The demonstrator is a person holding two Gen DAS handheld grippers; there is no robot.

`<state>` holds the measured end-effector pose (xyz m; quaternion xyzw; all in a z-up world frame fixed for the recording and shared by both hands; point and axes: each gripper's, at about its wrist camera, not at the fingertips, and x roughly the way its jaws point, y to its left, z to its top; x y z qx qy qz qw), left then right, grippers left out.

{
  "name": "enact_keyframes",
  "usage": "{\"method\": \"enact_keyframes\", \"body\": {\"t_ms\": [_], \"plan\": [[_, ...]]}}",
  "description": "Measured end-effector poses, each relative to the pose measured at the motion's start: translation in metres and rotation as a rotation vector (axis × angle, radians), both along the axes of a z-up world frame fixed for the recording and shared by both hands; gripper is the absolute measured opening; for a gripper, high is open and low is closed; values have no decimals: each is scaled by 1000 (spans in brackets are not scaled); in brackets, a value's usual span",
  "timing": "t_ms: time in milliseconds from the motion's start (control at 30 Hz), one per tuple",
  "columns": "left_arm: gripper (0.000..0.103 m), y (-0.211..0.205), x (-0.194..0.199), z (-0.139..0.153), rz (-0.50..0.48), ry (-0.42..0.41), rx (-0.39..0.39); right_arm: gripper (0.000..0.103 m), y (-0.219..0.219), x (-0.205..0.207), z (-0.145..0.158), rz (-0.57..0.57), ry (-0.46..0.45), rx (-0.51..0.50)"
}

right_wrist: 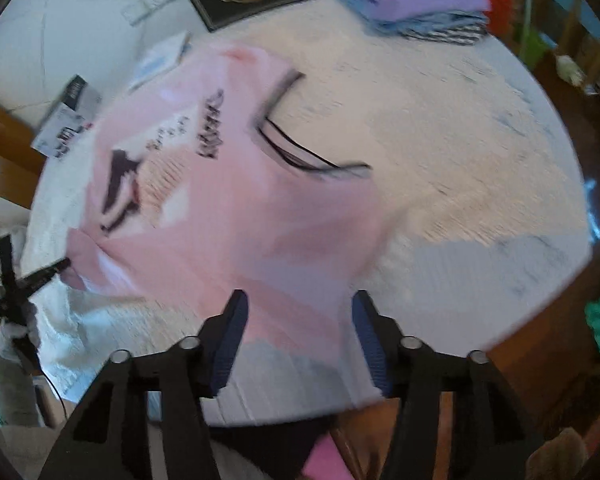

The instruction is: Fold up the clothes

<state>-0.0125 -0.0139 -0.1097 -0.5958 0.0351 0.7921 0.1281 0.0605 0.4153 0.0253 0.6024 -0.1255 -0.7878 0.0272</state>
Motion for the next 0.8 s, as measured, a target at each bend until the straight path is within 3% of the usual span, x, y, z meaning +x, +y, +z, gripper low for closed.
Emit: {"method": "enact_keyframes", "body": {"t_ms": [33,100,200,300,467,633,800], "plan": [[30,1,-1,-3,4,-2,-3,49,-1,-7,-9,0,0,-23],[37,0,0,-6,7,-10,-10,49,6,-12,-26,-27,-25,-20],[37,0,2,-12,10,-23,-20,49,24,-5,-58,-95,-114,-25],[37,-1,5,-17,13,-35,-30,49,34,17,-61,-136,-117,-68],[37,1,0,-24,7,-43,-31,49,33,59,-42,-157,-33,-134],[38,13,-1,-25,-32,-24,-14,49,10,63,-68,-120,-66,-64],[50,27,3,-34,-74,-3,-44,49,-18,63,-94,-58,-62,43]]}}
